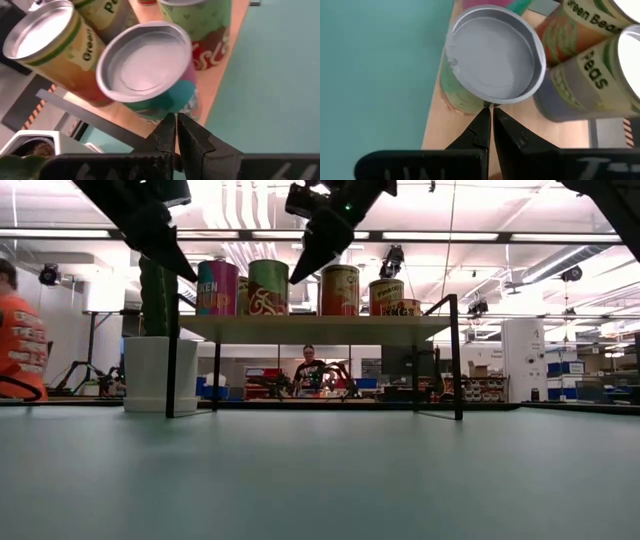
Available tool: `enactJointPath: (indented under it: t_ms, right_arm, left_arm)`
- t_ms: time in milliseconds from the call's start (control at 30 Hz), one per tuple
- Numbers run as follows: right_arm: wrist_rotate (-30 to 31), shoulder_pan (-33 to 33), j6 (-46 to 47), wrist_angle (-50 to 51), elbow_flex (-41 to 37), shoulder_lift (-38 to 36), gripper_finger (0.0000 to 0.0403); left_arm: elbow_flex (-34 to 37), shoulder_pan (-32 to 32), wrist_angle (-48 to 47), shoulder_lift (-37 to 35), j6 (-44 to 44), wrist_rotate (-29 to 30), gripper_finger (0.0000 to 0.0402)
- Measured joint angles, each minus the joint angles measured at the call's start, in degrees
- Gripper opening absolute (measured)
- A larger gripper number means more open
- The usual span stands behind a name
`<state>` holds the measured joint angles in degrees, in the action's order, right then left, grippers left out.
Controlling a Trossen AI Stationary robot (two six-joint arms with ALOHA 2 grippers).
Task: Pick and place cans onto a shelf
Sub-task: Adjust the canned goods on the shelf
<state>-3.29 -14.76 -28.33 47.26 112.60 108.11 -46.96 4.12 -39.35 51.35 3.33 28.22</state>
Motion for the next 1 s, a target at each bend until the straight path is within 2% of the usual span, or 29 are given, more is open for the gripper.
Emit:
enactJointPath:
  t_ms: [300, 500, 667, 1000]
  right_arm:
    - [0.09, 0.23, 1.30, -3.29, 0.07, 1.83, 0.0009]
    - [0.28, 0.23, 1.28, -0.35, 0.15, 1.69, 0.0009]
    - [-1.28, 0.23, 1.27, 2.83, 0.11, 1.31, 0.0009]
    - [-3.22, 0.80, -1.59, -7.33, -3.72, 1.58, 0.0009]
  left_arm:
    - [0.00, 0.02, 0.46, -0.02, 0.00, 5.85, 0.0000]
    - [0.00, 0.00, 0.36, -0.07, 1.10, 5.69, 0.0000]
    - [0.25, 0.00, 0.18, -0.07, 1.69, 2.52, 0.0000]
    - [0.28, 0.00, 1.05, 0.04, -0.28, 5.68, 0.0000]
